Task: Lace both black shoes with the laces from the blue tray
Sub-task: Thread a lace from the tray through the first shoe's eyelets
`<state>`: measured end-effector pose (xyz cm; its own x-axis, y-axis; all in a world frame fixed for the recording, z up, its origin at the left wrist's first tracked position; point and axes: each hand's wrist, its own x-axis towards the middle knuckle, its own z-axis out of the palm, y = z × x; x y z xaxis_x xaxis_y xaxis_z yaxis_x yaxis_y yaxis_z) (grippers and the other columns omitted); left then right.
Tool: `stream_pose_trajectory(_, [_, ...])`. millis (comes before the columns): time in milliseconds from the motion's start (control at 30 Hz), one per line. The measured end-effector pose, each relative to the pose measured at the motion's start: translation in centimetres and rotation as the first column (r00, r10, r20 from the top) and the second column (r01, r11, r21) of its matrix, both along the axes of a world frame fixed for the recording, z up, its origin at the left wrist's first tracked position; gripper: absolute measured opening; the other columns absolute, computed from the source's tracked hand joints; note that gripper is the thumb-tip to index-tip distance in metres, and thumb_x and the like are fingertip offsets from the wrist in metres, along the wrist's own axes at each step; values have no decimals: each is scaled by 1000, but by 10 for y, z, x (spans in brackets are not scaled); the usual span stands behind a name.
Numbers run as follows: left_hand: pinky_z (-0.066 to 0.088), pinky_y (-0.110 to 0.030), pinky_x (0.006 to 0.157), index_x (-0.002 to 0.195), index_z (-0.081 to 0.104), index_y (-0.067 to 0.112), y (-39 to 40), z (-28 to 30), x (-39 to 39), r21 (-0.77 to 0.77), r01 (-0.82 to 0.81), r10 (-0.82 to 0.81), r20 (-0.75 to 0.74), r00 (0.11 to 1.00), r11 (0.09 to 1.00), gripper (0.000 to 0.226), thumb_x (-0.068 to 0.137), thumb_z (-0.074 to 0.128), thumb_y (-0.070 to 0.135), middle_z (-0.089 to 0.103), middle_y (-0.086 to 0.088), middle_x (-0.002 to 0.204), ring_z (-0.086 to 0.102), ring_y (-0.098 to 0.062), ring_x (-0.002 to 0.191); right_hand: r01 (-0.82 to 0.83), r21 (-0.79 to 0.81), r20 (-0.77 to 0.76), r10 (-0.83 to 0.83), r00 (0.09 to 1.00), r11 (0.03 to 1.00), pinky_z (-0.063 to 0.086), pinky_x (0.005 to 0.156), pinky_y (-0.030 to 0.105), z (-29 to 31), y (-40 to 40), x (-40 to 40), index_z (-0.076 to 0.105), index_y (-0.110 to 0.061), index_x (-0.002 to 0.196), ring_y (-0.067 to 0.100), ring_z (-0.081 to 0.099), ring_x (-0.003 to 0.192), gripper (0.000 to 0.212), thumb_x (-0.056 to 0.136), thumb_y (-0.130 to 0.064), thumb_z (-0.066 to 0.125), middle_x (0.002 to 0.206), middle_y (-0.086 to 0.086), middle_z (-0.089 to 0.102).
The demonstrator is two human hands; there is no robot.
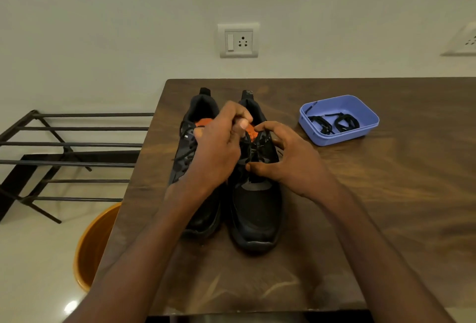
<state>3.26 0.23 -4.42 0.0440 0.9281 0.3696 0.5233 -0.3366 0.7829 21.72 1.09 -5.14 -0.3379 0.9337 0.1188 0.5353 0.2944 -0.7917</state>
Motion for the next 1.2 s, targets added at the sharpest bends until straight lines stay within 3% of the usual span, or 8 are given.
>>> stream_pose_trajectory(100, [49, -55, 90, 106, 60, 28, 1, -9, -5, 25, 54, -44, -308, 950, 998, 9, 98, 57, 26, 54, 11, 102, 55, -13, 93, -10, -14, -20, 10, 1000, 1000, 55, 100, 37, -1, 1, 1, 54, -40, 134, 1, 57, 119, 73, 71, -38, 91, 133, -21, 56])
stream_pose_trajectory(233, [32, -33, 85, 105, 70, 27, 1, -5, -11, 96, 58, -14, -406, 914, 994, 16, 94, 72, 16, 66, 10, 95, 47, -13, 86, -22, -27, -42, 21, 999, 999, 55, 100, 39, -1, 2, 2, 56, -42, 131, 0, 57, 121, 72, 70, -39, 92, 131, -24, 56])
stream_pose_trajectory(333, [19, -32, 75, 106, 75, 26, 1, 2, -13, 108, 53, -2, -430, 903, 993, 19, 95, 70, 10, 70, 7, 91, 42, -16, 84, -41, -47, -68, 37, 997, 998, 54, 104, 39, -1, 3, 4, 56, -43, 130, -3, 55, 123, 70, 71, -38, 92, 132, -24, 58])
stream_pose_trajectory(600, [44, -44, 66, 113, 78, 25, -1, 7, -13, 129, 38, 23, -437, 899, 991, 35, 90, 65, 1, 44, 1, 86, 45, -19, 74, -16, -85, -76, 9, 997, 996, 53, 105, 45, -7, 7, 6, 54, -48, 129, 5, 55, 131, 75, 62, -56, 88, 134, -18, 62])
stream_pose_trajectory(767, [52, -46, 73, 117, 74, 32, -14, 10, -20, 104, 69, -33, -317, 948, 992, 35, 92, 56, 13, 56, 17, 82, 55, -6, 74, -36, 38, -22, 37, 999, 999, 47, 111, 38, -3, 3, 3, 56, -38, 135, 0, 52, 129, 66, 78, -39, 87, 137, -21, 56])
stream_pose_trajectory(967, [23, -33, 87, 82, 77, 30, -33, 20, -27, 270, -154, 260, -420, 869, 950, 21, 85, 56, 29, 49, 18, 56, 46, -2, 61, 173, 262, -36, -170, 985, 949, 47, 86, 18, 3, -2, -9, 68, -28, 100, 3, 57, 104, 18, 87, -22, 78, 113, -10, 57])
stream_pose_trajectory(1100, [22, -40, 91, 76, 71, 28, -31, 21, -23, 299, -214, 348, -530, 774, 930, 18, 83, 55, 34, 68, 11, 109, 54, -15, 100, 151, 310, 145, -204, 968, 938, 57, 76, 30, 2, -6, -15, 72, -29, 106, 6, 58, 88, 22, 86, -28, 80, 106, -8, 52])
stream_pose_trajectory(1200, [23, -40, 95, 101, 73, 30, -25, 17, -21, 274, -209, 326, -507, 798, 939, 25, 83, 58, 24, 58, 10, 137, 49, -16, 125, 170, 299, 193, -234, 953, 939, 58, 73, 36, 1, -8, -20, 71, -33, 112, 8, 60, 81, 27, 87, -31, 79, 104, -9, 53])
